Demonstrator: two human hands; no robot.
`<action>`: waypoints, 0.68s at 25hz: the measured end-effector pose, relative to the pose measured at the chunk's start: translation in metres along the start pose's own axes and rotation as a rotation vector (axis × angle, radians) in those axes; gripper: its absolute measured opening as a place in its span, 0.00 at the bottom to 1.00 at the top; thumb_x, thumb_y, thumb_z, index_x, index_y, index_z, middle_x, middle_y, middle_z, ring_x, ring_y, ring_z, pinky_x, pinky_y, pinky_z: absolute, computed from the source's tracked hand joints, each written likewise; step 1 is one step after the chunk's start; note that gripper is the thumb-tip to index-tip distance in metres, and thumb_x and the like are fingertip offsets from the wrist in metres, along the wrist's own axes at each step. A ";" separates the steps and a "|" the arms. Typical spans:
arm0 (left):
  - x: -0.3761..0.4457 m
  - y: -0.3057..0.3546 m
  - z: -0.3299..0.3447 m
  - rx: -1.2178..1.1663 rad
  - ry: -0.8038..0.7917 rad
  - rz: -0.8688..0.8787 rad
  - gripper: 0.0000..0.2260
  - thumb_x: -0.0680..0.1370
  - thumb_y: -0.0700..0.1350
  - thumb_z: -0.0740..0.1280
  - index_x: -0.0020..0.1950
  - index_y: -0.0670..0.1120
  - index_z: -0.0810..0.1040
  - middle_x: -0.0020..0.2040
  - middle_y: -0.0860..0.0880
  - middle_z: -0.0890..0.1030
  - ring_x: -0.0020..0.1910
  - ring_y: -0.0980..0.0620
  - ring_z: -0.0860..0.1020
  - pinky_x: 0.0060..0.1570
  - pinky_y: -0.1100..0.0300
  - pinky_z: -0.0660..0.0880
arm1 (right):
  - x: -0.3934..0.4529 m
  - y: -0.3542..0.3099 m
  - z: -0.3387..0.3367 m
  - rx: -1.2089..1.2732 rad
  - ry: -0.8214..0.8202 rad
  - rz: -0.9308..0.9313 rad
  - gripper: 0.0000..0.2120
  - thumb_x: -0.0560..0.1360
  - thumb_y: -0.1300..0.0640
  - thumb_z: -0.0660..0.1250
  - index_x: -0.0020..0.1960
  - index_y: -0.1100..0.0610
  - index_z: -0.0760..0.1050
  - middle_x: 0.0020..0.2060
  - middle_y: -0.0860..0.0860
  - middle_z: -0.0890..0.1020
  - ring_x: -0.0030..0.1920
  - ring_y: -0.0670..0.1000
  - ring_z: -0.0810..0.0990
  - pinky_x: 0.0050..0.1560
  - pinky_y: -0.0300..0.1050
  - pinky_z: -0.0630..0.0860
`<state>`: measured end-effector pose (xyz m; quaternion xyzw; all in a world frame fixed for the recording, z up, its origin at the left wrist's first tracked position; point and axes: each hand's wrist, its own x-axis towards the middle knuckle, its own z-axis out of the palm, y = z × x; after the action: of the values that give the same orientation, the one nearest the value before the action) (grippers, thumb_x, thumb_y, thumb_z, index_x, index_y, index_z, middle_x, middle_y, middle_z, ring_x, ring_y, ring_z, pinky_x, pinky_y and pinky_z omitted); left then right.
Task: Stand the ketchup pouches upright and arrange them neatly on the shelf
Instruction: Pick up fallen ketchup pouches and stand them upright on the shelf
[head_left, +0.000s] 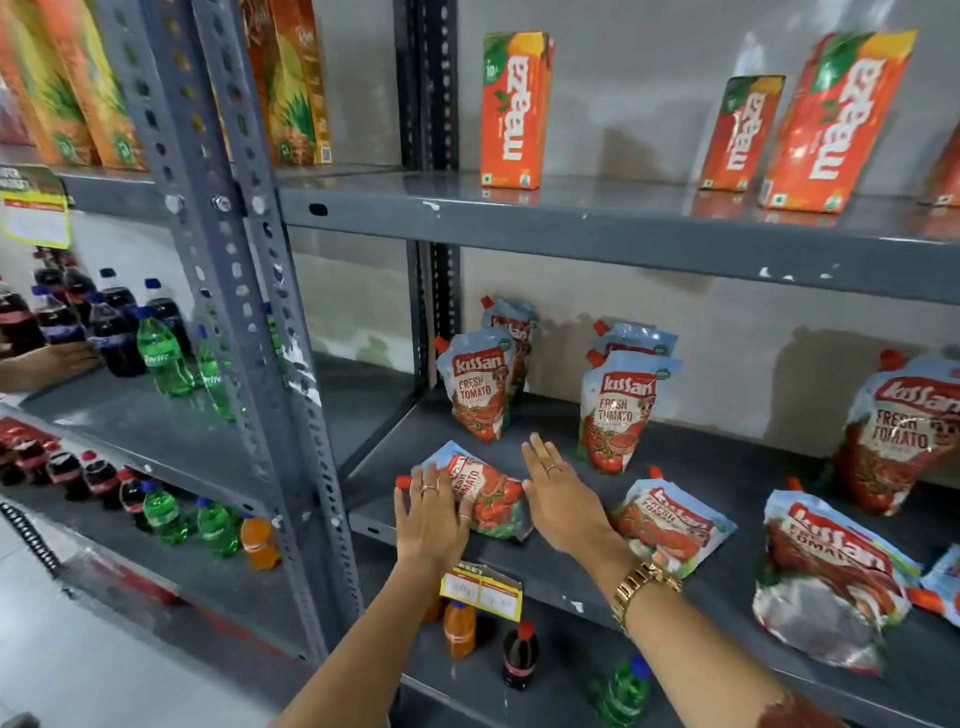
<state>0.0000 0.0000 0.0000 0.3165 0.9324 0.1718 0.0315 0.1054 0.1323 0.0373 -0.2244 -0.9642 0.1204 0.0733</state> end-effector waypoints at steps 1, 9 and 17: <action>0.000 -0.001 0.003 -0.043 -0.031 -0.032 0.27 0.81 0.56 0.46 0.76 0.43 0.53 0.78 0.45 0.53 0.78 0.45 0.48 0.76 0.45 0.47 | 0.003 0.000 0.002 0.043 -0.018 0.026 0.23 0.80 0.56 0.49 0.74 0.58 0.53 0.75 0.58 0.60 0.74 0.57 0.59 0.71 0.51 0.61; -0.005 0.006 -0.002 -0.494 0.130 -0.217 0.13 0.76 0.43 0.65 0.56 0.37 0.75 0.57 0.38 0.78 0.55 0.41 0.76 0.55 0.49 0.75 | -0.006 -0.016 -0.006 0.307 0.069 0.151 0.15 0.72 0.54 0.62 0.29 0.61 0.73 0.35 0.65 0.82 0.40 0.64 0.80 0.39 0.50 0.73; 0.027 -0.009 -0.028 -0.591 -0.061 -0.430 0.18 0.66 0.43 0.77 0.51 0.35 0.82 0.54 0.38 0.83 0.54 0.42 0.80 0.56 0.54 0.76 | -0.013 -0.030 0.013 0.910 -0.125 0.577 0.16 0.70 0.52 0.72 0.45 0.66 0.76 0.34 0.60 0.81 0.30 0.54 0.80 0.33 0.48 0.81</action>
<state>-0.0313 0.0012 0.0248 0.0954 0.8863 0.4139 0.1848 0.1017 0.0975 0.0315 -0.4180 -0.7164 0.5543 0.0695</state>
